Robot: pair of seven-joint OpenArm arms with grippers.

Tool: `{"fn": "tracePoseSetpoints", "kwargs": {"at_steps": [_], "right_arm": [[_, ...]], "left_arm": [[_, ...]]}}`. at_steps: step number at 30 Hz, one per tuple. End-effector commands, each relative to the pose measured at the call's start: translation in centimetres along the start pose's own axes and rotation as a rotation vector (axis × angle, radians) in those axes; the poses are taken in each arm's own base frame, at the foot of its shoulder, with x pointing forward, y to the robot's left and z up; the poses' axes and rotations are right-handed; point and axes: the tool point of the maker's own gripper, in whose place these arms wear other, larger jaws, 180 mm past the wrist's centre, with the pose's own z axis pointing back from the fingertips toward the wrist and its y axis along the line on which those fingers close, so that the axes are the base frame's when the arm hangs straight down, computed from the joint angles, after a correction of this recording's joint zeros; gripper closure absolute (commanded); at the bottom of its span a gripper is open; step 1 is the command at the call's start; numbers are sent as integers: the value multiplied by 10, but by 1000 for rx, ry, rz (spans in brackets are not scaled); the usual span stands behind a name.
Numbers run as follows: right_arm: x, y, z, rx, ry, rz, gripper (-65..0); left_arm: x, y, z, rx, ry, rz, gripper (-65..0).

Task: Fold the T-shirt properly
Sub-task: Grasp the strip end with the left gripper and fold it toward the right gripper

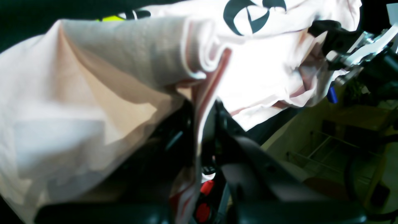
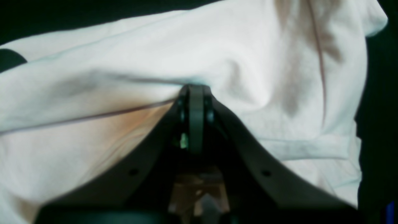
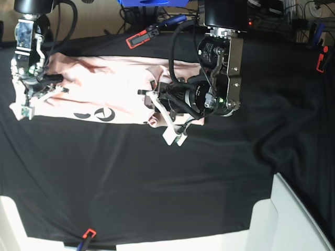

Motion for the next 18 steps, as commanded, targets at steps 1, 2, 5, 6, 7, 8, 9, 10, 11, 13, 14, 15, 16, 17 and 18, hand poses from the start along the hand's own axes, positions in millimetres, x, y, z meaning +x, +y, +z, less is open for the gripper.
{"fn": "tracePoseSetpoints", "kwargs": {"at_steps": [1,2,5,6,7,8,9,10,11,13,14,15,16,17,18], "right_arm": [[-4,-4,0,-13,23,3,0],[-3,-4,0,-13,22,3,0],[-2,-4,0,-13,21,2,0],[-2,-4,0,-13,21,2,0],[-1,-3,0,-12,19,2,0],[-1,-3,0,-12,19,2,0],[-1,-3,0,-12,19,2,0],[-1,-3,0,-12,19,2,0],[-1,-3,0,-12,19,2,0],[-2,-3,0,-11,20,1,0],[-2,-3,0,-11,20,1,0],[-2,-3,0,-11,20,1,0],[-2,-3,0,-11,20,1,0],[-2,-3,0,-11,20,1,0],[-2,-3,0,-11,20,1,0]], "left_arm": [[17,-10,3,-29,-43,-18,-10],[17,-10,3,-30,-43,-20,-44],[20,-18,2,-39,-44,-50,-217],[22,-26,0,-49,-36,-87,-280],[23,-33,-2,-56,-26,-123,-324],[22,-43,-5,-70,-15,-159,-349],[23,-52,-7,-81,-6,-195,-349],[27,-60,-8,-90,-6,-229,-348],[29,-66,-8,-95,-5,-254,-346],[39,-72,-5,-99,-28,-277,-341],[45,-74,-1,-100,-48,-286,-341],[48,-76,3,-99,-64,-295,-341],[51,-74,6,-88,-75,-304,-339],[52,-66,10,-65,-79,-317,-339],[51,-59,13,-49,-76,-321,-334]]}}
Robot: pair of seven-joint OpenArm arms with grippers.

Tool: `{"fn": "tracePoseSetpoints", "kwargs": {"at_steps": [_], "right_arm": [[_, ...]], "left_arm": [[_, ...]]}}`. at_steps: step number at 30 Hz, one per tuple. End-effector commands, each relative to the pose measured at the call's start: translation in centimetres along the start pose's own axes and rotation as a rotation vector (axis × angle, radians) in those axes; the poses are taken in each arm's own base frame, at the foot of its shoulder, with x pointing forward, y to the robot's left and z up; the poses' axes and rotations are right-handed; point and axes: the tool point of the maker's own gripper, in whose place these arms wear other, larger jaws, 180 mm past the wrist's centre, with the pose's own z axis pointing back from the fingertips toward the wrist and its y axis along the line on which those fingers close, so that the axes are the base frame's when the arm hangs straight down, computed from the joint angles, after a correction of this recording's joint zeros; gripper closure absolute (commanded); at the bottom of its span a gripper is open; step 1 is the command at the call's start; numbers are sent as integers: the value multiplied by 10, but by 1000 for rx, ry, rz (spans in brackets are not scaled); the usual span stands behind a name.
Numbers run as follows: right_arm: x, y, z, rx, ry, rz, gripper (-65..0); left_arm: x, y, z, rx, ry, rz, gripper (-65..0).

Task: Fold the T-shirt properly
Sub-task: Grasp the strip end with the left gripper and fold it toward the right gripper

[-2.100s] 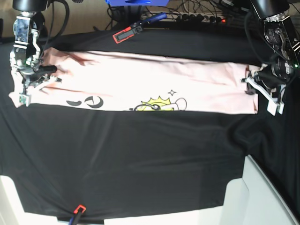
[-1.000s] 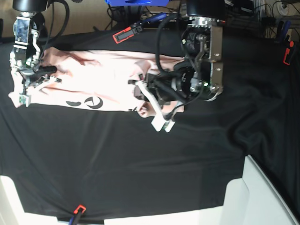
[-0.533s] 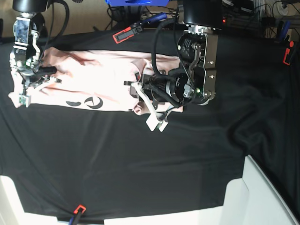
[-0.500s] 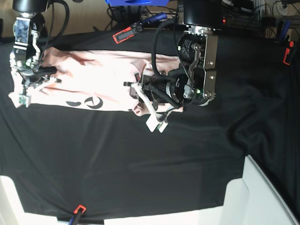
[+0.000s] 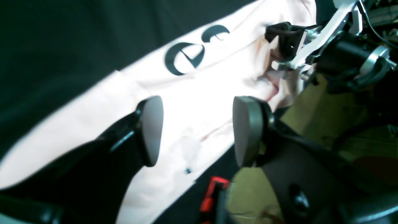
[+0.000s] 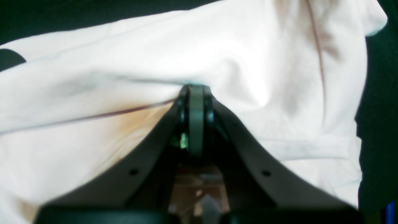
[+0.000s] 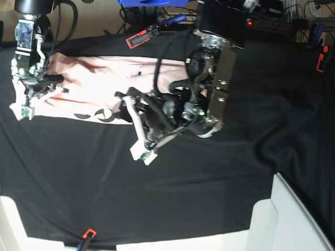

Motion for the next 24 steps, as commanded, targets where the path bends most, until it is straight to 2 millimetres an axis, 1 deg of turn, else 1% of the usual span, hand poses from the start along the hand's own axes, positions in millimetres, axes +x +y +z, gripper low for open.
{"fn": "tracePoseSetpoints", "kwargs": {"at_steps": [1,2,5,6,8,9,11,13,15,17,21,22,24], "right_arm": [[-2,-4,0,-11,19,2,0],[-1,-4,0,-12,19,3,0],[0,-4,0,-12,16,4,0],[0,-4,1,-11,13,3,0],[7,-6,4,-14,-9,-3,0],[11,-5,6,-13,-24,-4,0],[21,-5,13,-11,-59,1,0],[36,-3,21,-5,-103,6,-1],[45,0,26,1,-127,9,-4],[48,4,28,7,-140,-3,-13],[54,6,31,10,-157,-7,-80],[54,4,32,7,-157,-8,-102],[58,-12,32,-27,-166,-36,-144]], "left_arm": [[6,4,6,13,-20,-16,-306],[0,12,8,30,-5,-19,-259],[-16,38,17,89,29,-35,-25],[-20,48,20,110,28,-39,0],[-33,71,30,162,26,-18,0],[-39,87,38,201,14,29,0],[-55,124,60,298,-19,178,0],[-72,154,82,383,-40,295,0],[-81,176,101,443,-47,330,0],[-86,193,118,495,-47,336,0],[-97,222,146,631,-11,311,0],[-101,230,154,677,0,308,0],[-107,242,168,755,24,296,0]]}}
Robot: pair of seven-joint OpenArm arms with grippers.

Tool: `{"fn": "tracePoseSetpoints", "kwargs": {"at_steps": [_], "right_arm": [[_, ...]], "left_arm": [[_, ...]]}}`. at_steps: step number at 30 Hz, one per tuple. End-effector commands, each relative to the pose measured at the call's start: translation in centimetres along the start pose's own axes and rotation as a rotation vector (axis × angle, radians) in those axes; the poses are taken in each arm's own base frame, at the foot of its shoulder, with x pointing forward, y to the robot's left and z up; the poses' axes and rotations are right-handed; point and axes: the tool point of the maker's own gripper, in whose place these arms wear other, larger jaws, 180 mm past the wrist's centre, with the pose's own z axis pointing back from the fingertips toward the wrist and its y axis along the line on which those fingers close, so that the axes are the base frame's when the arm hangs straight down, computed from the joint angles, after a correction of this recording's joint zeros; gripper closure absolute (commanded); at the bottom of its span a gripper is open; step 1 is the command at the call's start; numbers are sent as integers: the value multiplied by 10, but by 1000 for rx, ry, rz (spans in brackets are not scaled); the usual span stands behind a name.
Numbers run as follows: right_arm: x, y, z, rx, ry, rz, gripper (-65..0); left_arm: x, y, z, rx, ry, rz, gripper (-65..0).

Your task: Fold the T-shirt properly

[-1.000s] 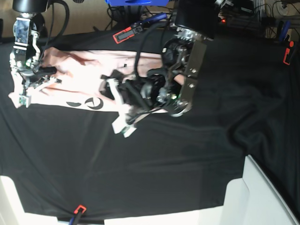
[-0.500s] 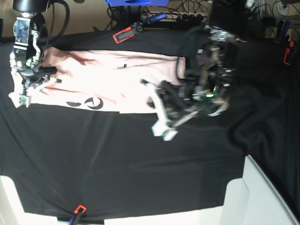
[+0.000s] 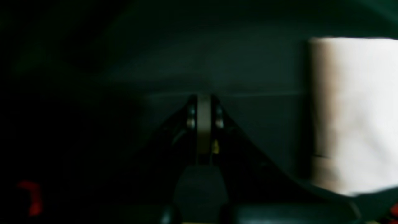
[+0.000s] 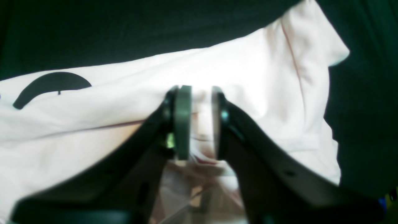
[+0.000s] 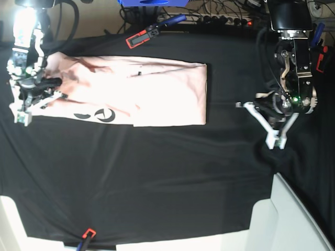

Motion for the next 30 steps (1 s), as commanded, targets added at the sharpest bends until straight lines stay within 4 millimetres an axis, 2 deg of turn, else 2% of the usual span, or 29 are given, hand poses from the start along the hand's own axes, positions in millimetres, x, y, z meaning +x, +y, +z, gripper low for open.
{"fn": "tracePoseSetpoints", "kwargs": {"at_steps": [1,3,6,7,10,12,16,19,20,23,30], "right_arm": [[21,-21,3,-50,-64,-12,-161],[23,-32,3,-49,-70,-14,-189],[27,-32,5,35,-66,26,-251],[28,-34,5,55,-53,35,-296],[32,-42,7,88,-34,28,-493],[38,-49,9,106,-34,35,-561],[34,-52,8,179,17,66,-531],[21,-54,0,215,52,36,-505],[18,-61,-3,209,66,24,-503],[2,-64,-13,227,116,-7,-506],[-19,-71,-28,250,139,-69,-508]], "left_arm": [[14,10,6,35,-44,-14,0],[9,22,7,86,-49,-25,0],[7,26,5,106,-97,-42,0],[4,27,4,109,-100,-45,0],[-6,27,-5,101,-89,-37,0],[-13,27,-10,95,-69,-28,0],[-18,28,-15,92,-53,-20,0],[-16,30,-14,99,-56,-25,0],[-16,30,-14,99,-56,-25,0],[-15,30,-13,101,-57,-27,0],[-19,30,-14,100,-48,-26,0]]}}
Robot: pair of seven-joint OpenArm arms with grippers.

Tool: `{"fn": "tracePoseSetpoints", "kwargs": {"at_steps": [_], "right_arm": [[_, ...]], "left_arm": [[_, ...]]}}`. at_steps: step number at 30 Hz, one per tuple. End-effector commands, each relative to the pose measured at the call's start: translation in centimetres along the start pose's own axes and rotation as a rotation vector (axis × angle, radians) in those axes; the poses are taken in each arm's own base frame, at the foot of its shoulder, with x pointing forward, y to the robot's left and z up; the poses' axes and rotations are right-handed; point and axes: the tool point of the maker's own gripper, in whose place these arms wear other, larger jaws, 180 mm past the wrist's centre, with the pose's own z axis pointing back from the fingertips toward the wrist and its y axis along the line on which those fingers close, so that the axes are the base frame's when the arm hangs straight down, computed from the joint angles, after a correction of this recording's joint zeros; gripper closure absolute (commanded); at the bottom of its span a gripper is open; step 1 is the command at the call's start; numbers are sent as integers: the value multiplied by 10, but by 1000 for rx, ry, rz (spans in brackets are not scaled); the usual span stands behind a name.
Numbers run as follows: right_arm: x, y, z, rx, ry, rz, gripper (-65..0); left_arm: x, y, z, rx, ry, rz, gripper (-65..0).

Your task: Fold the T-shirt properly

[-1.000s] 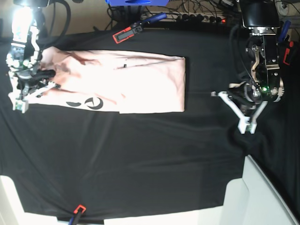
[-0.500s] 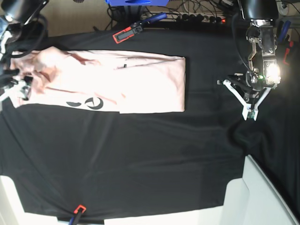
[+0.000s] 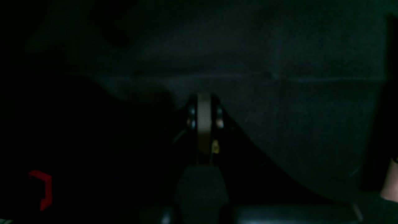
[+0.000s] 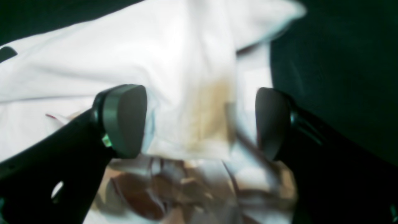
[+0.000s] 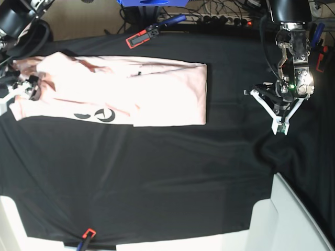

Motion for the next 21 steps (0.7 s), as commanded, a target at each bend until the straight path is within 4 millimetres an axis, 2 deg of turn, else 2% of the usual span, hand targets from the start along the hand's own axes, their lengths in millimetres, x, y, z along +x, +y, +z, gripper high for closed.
{"fn": "tracePoseSetpoints", "kwargs": {"at_steps": [1,4,9,15,21], "right_arm": [[9,-8,3,-11,-12,7,-508],[10,-6,-1,-1,-35,-7,-508],[19,-25,10,-40,-48,21,-508],[12,-46,20,-81,-48,-11,-508],[9,-54,21,-89,-35,-21,-508]], "left_arm": [[13,7,4,19,-40,-2,0],[13,7,4,20,-39,-3,0],[11,8,4,21,-35,-4,0],[11,8,4,21,-35,-4,0],[11,8,4,21,-35,-4,0]]}}
